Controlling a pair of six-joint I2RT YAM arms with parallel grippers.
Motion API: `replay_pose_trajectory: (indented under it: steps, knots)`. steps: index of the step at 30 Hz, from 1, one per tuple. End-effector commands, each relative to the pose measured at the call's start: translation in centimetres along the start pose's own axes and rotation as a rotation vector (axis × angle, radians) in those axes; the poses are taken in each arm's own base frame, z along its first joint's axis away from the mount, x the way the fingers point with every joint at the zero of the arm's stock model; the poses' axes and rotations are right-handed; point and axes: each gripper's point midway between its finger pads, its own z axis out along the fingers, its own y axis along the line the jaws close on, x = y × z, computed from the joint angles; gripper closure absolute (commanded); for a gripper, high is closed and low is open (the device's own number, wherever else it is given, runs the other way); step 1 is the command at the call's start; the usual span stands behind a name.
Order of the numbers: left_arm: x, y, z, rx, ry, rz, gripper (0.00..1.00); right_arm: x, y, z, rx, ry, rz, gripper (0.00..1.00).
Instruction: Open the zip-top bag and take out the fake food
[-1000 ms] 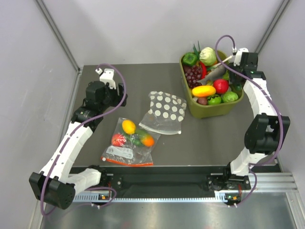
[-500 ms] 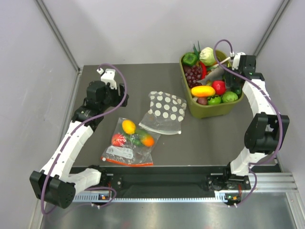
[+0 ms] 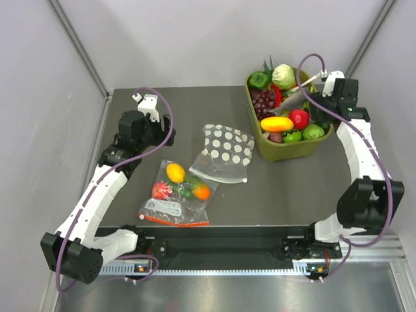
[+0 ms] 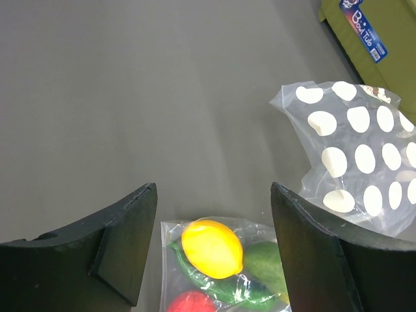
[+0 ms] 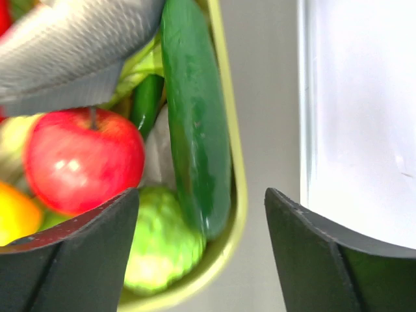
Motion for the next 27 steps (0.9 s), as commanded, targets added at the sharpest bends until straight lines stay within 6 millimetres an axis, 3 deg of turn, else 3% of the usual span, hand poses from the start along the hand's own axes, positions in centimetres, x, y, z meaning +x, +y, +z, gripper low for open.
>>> replay_pose_trajectory:
  steps: [1,5,6,7,9,10,12,14,15,16,18,27]
  knots:
    - [-1.8,-0.1,-0.6,0.012,-0.075,0.012,0.25,-3.5,-1.0,-5.0,0.021,-0.168,0.057,0.21]
    - [-2.1,-0.1,-0.9,0.011,-0.084,0.008,0.25,-4.5,-0.7,-9.5,0.0,-0.281,0.101,0.18]
    - [-2.4,-0.1,-1.1,0.006,-0.092,0.005,0.24,-3.8,-0.1,-9.7,-0.022,-0.282,0.124,0.18]
    - [-2.6,-0.1,-1.2,0.008,-0.098,0.004,0.24,-4.4,0.4,-11.3,-0.053,-0.34,0.135,0.17]
    - [-3.1,-0.2,-1.5,0.008,-0.112,0.0,0.23,-3.3,2.4,-11.6,-0.147,-0.355,0.176,0.16]
    - [-3.5,-0.2,-1.6,0.008,-0.121,-0.002,0.23,-3.5,2.9,-13.0,-0.176,-0.401,0.188,0.14]
    - [-4.1,0.5,-2.0,-0.036,-0.138,-0.013,0.23,-2.4,4.9,-13.1,-0.269,-0.428,0.24,0.11]
    - [-4.9,0.4,-2.5,-0.037,-0.157,-0.018,0.21,-3.0,5.5,-14.9,-0.307,-0.523,0.266,0.09]
    - [-5.3,0.5,-2.7,-0.042,-0.168,-0.02,0.2,-1.8,6.5,-14.5,-0.348,-0.508,0.298,0.09]
    - [-5.6,0.6,-3.0,-0.052,-0.181,-0.023,0.2,-1.8,6.7,-15.5,-0.362,-0.544,0.302,0.07]
    - [-6.1,0.8,-3.6,-0.063,-0.204,-0.028,0.2,-0.8,7.4,-15.6,-0.395,-0.54,0.316,0.06]
    - [-7.6,1.5,-5.1,-0.108,-0.259,-0.029,0.16,0.4,7.5,-16.3,-0.383,-0.525,0.287,0.04]
